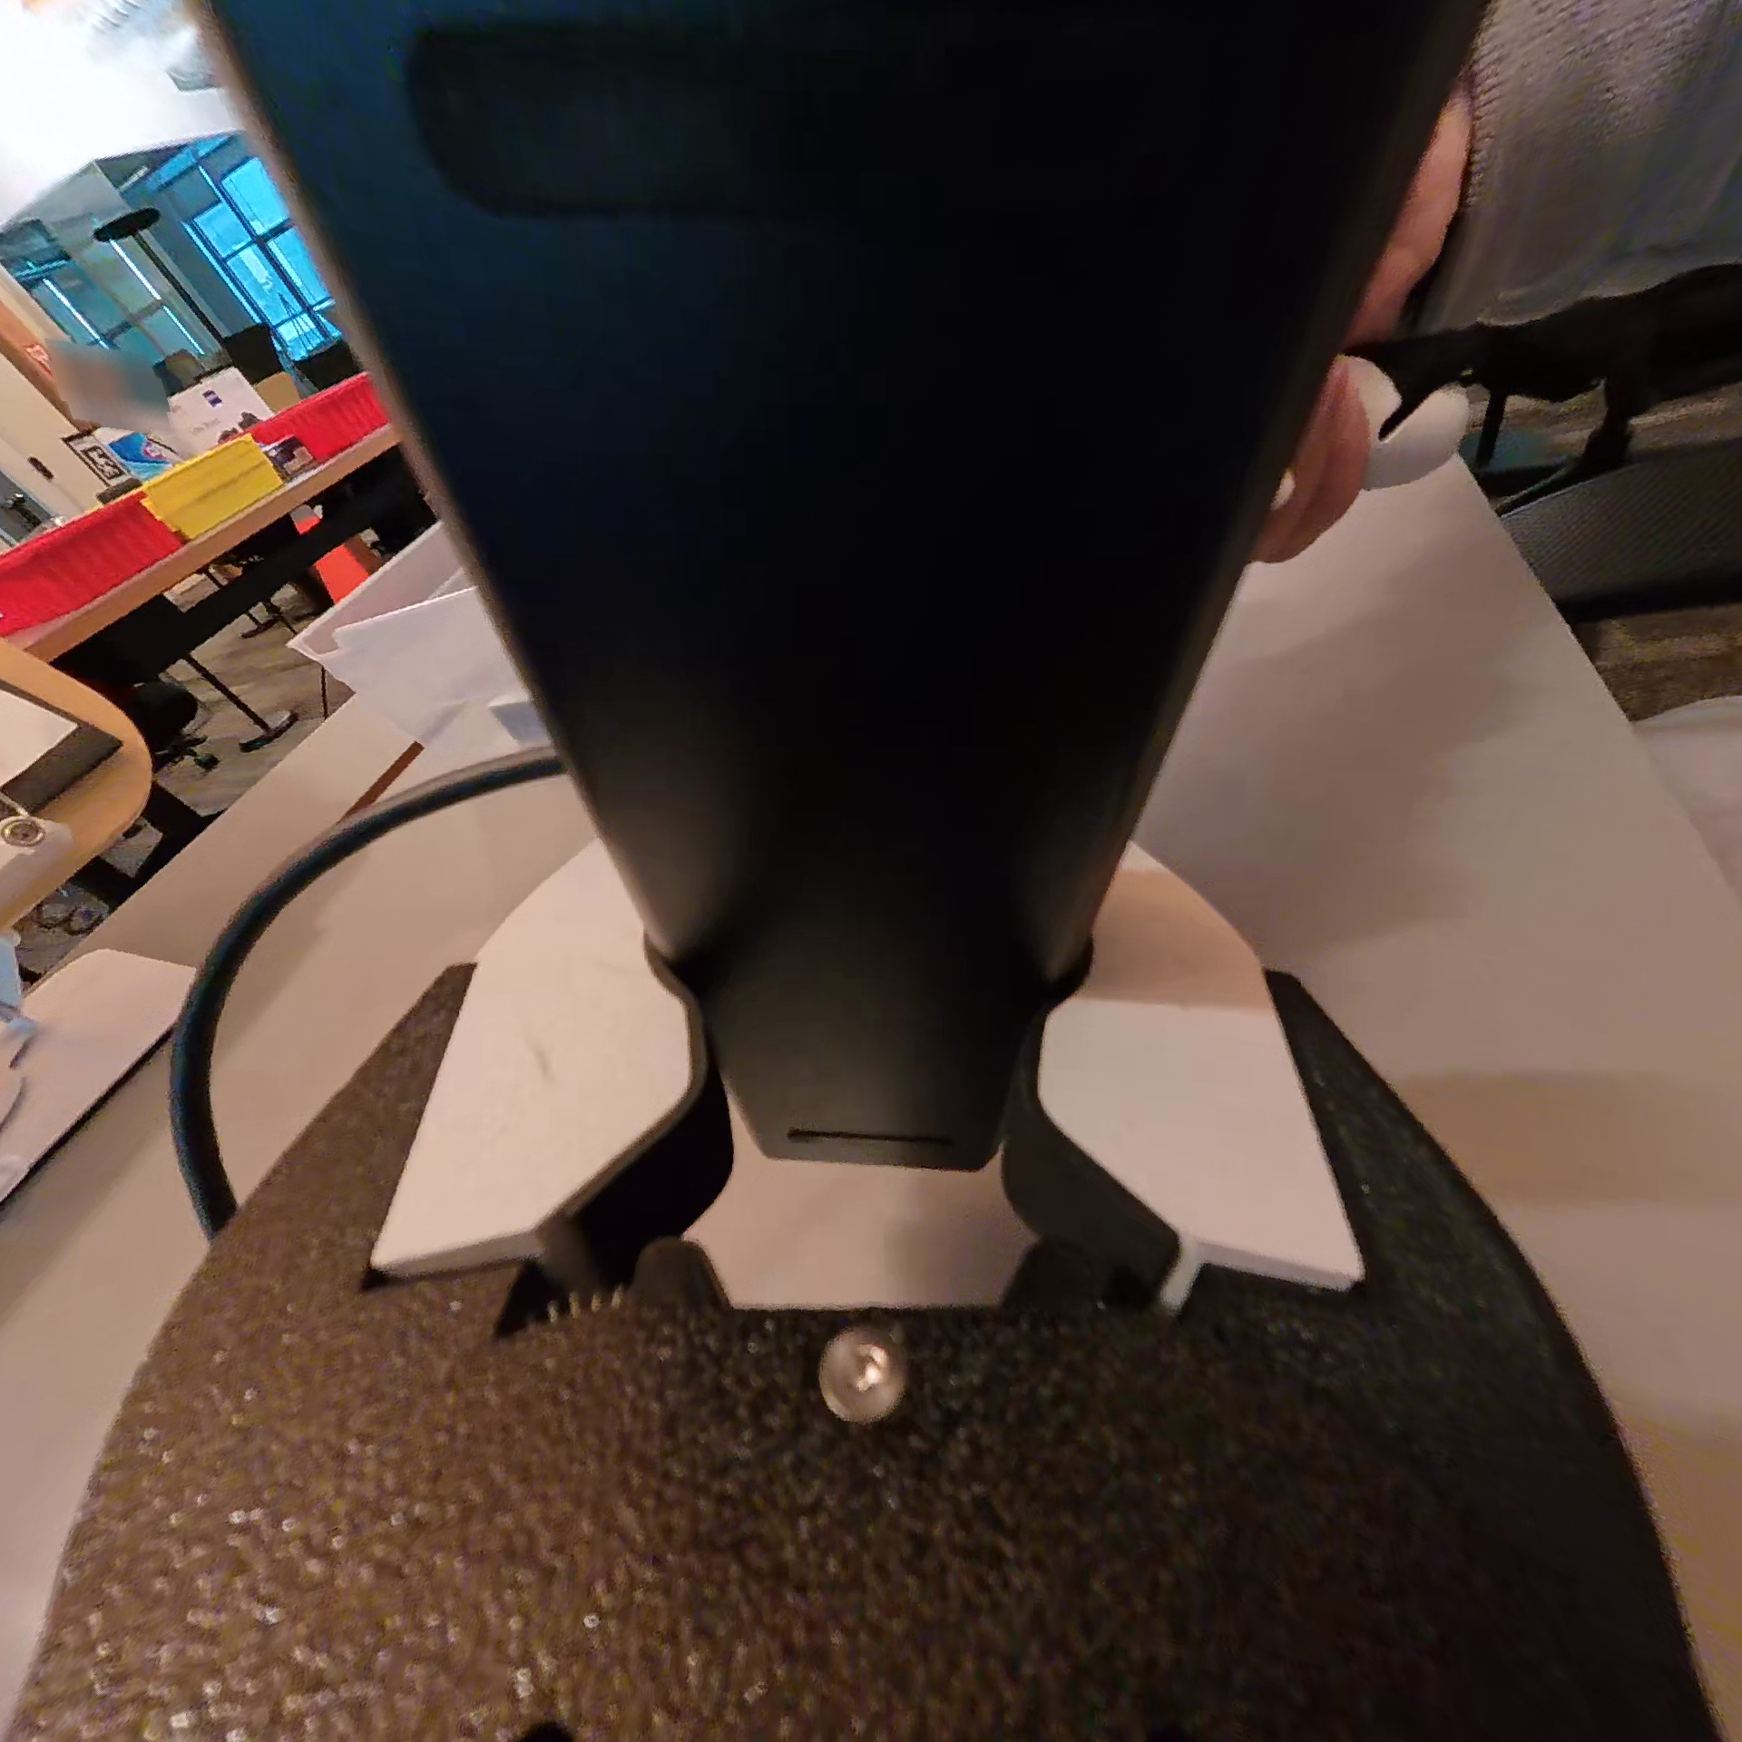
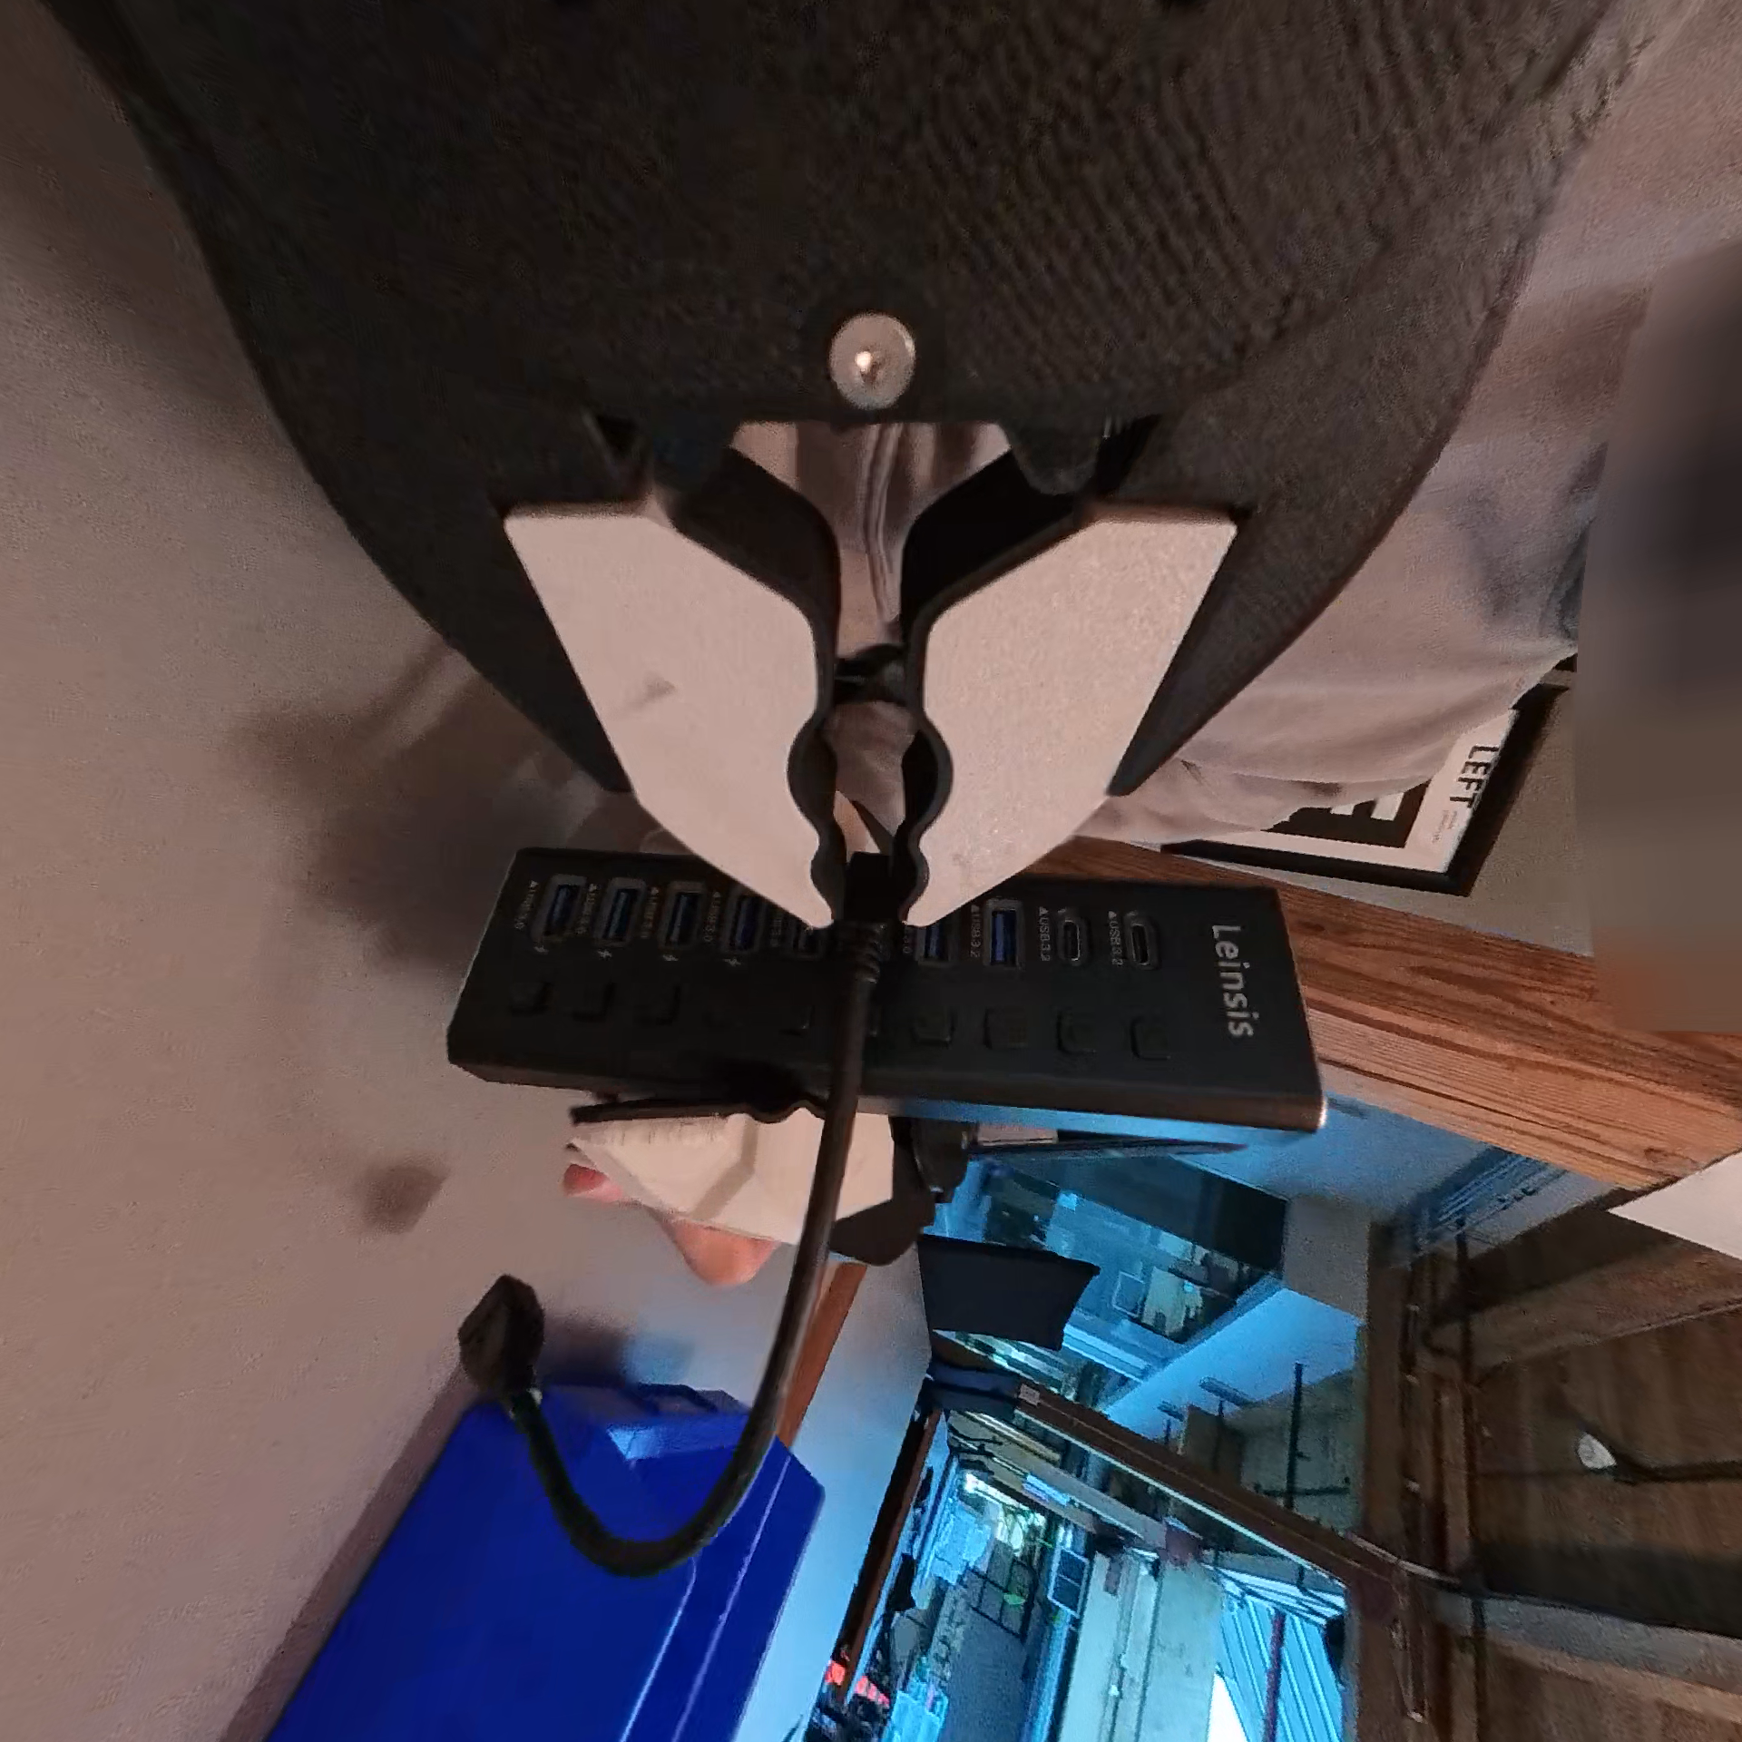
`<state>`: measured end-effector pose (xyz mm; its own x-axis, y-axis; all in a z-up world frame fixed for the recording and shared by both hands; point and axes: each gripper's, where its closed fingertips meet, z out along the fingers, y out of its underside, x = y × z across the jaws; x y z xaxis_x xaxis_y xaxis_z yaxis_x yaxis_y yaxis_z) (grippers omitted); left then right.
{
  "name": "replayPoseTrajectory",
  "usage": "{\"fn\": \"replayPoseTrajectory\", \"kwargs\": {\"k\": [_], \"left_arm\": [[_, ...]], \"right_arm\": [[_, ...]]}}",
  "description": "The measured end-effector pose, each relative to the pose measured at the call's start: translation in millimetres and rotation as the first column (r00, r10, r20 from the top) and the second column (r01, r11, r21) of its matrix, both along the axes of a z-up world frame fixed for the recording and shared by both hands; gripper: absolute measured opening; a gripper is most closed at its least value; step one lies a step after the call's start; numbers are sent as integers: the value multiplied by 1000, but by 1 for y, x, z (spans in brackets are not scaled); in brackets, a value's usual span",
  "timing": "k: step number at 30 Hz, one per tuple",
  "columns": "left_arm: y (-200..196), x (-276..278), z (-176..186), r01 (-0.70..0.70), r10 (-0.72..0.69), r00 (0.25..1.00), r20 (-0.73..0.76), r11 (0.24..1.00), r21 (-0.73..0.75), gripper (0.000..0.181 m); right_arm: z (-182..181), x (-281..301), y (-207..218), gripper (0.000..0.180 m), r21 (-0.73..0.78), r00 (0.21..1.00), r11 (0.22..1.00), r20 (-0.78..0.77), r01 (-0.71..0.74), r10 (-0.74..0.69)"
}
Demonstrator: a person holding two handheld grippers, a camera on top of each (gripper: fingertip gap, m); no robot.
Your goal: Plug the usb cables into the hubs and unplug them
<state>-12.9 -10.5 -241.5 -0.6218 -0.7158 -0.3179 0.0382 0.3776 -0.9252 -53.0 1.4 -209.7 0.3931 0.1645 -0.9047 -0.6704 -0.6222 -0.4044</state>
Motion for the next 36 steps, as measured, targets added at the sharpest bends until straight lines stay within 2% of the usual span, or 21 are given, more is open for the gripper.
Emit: {"fn": "replayPoseTrajectory", "kwargs": {"k": [2, 5, 8, 11, 14, 18, 22, 25, 31, 35, 36], "left_arm": [[1, 1, 1, -7, 7, 1000, 13, 1000, 0, 73], [4, 3, -5, -30, 30, 1000, 1, 999, 37, 72], [5, 1, 5, -40, 38, 997, 67, 999, 26, 73], [3, 0, 12, -38, 38, 995, 88, 999, 2, 73], [0, -1, 15, -17, 18, 995, 98, 1000, -10, 73], [2, 3, 3, -33, 32, 999, 38, 999, 11, 72], [7, 4, 13, -73, 73, 997, -1, 995, -74, 72], [5, 5, 19, -85, 86, 996, 9, 991, -106, 78], [-3, 7, 12, -66, 60, 997, -47, 985, -157, 77], [-10, 4, -1, -9, 5, 998, -65, 998, -63, 75], [-11, 3, -3, 6, -10, 998, -62, 999, -50, 74]], "right_arm": [[1, 0, 1, 9, 28, 999, 1000, -34, 5, -4], [-6, 2, 1, 9, 36, 1000, 999, 2, -17, 17], [1, 3, -2, 10, 59, 999, 997, 10, -49, 48], [-1, 11, -8, 10, 27, 994, 998, 96, -55, 52], [2, 8, -11, 10, 44, 999, 998, 13, -43, 43], [-1, 7, -3, 9, 74, 996, 997, 84, -7, 1], [12, 8, 2, 9, 128, 997, 992, 73, 20, -29], [9, 9, 3, 9, 114, 992, 993, 116, 41, -55], [4, 12, -2, 9, 71, 991, 995, 110, 71, -78], [-5, 11, -9, 10, 15, 994, 1000, 106, 7, -8], [-3, 9, -7, 17, 28, 997, 1000, 71, 13, -14]]}}
